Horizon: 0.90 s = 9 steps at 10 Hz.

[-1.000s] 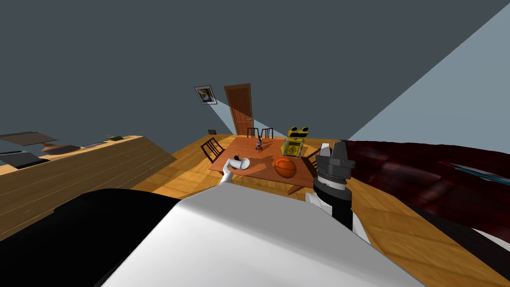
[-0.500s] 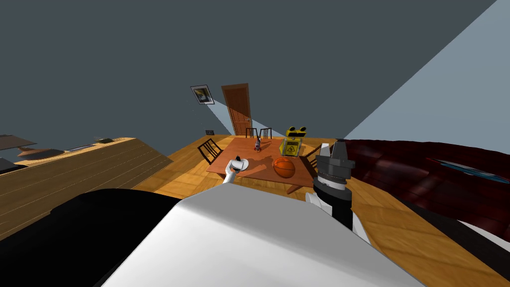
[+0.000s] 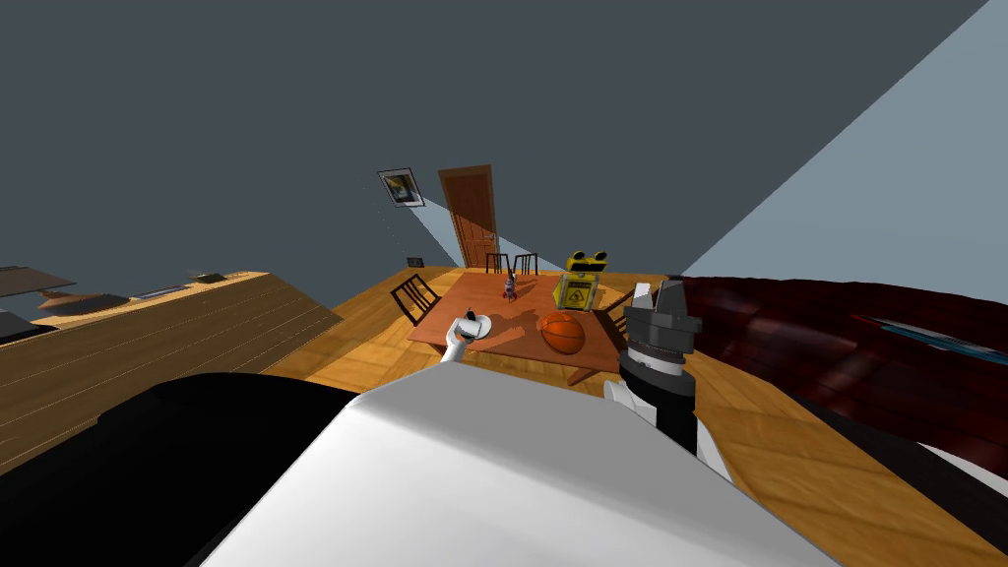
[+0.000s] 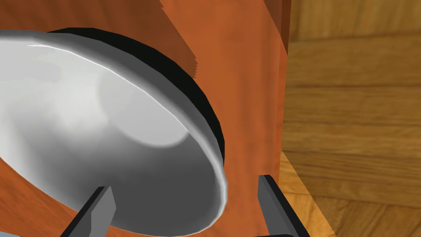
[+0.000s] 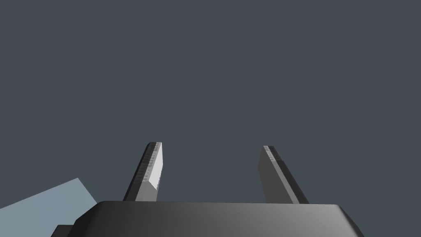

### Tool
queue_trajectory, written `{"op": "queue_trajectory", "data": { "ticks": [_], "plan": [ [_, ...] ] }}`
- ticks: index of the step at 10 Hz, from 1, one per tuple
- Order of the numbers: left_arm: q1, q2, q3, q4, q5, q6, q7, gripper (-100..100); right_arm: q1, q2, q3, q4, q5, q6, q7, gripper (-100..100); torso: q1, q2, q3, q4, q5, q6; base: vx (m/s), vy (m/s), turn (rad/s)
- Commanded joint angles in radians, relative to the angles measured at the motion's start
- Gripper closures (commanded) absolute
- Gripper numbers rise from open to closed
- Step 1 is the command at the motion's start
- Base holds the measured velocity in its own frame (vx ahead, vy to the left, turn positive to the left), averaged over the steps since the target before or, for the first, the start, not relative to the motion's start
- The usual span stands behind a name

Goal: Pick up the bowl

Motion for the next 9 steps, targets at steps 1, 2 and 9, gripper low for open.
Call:
{"op": "queue_trajectory", "data": {
  "ticks": [1,2,9],
  "plan": [
    [0.000,0.000,0.000,0.000,0.000,0.000,0.000,-100,0.000,0.000,0.000,0.000,0.000,0.000,0.000,0,0.000,0.000,0.000,0.000,0.000,0.000,0.014,0.002,0.002],
    [0.000,0.000,0.000,0.002,0.000,-0.003,0.001,100,0.000,0.000,0.000,0.000,0.000,0.000,0.000,0,0.000,0.001,0.001,0.000,0.000,0.000,0.000,0.000,0.000],
    [0.005,-0.006,-0.002,-0.046,-0.003,0.039,-0.005,100,0.000,0.000,0.000,0.000,0.000,0.000,0.000,0,-0.001,0.004,0.002,0.001,0.000,-0.001,-0.008,-0.001,-0.005]
  ]
}}
